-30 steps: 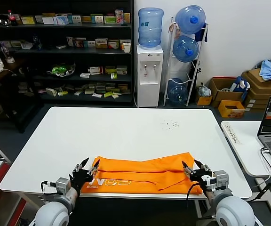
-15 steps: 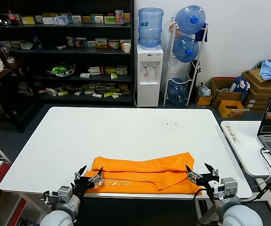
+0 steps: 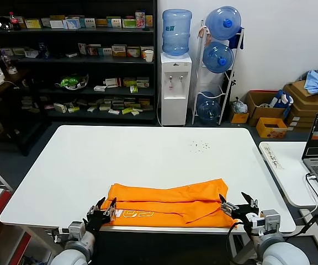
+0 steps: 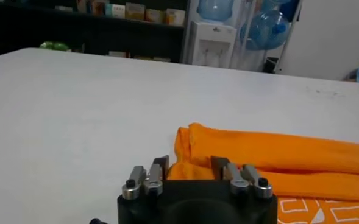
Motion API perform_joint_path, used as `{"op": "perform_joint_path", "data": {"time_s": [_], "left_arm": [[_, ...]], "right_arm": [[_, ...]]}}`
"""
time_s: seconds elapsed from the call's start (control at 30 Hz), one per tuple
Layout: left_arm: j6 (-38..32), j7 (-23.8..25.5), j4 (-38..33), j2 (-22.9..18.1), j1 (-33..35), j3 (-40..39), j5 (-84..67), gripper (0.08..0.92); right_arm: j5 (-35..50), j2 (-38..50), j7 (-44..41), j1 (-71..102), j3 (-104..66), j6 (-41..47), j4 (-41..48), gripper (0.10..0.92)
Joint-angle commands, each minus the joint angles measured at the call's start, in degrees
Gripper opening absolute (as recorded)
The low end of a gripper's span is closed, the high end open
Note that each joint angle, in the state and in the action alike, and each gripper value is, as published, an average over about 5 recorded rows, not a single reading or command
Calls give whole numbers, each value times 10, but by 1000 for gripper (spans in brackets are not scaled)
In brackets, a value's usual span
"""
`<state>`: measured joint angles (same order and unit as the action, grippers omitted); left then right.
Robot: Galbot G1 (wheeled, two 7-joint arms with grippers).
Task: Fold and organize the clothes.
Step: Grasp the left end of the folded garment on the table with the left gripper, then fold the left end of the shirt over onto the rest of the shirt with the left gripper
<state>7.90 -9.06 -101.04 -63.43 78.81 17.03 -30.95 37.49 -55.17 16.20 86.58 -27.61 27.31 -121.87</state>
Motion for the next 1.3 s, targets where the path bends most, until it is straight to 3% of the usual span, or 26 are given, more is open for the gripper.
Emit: {"op": "perform_joint_path", "data": {"time_s": [0.03,0.4,0.6,0.77,1.03,1.17,1.3], "left_arm": [[-2,0,12,-7,-1,-2,0,450],[-5,-2,10,-15,-6,2,2,149],[-2,5,-29,1,-9,50,92,132],[-3,26,-31,46,12,125,203,132],[-26,41,51,122,54,256,263,132],[-51,41,109,129,44,304,331,132],[-79,40,113,118,45,340,403,132]], "right_arm": [[-1,-1,-1,2,-3,-1,0,823],[0,-5,-3,-2,-1,-4,3,823],[0,-6,-3,-10,3,-8,6,823],[-1,-7,-3,-23,11,-13,11,823],[-10,-17,-8,-53,38,-26,22,823],[-19,-22,-11,-64,51,-33,26,823],[-25,-23,-13,-67,57,-37,27,823]]}}
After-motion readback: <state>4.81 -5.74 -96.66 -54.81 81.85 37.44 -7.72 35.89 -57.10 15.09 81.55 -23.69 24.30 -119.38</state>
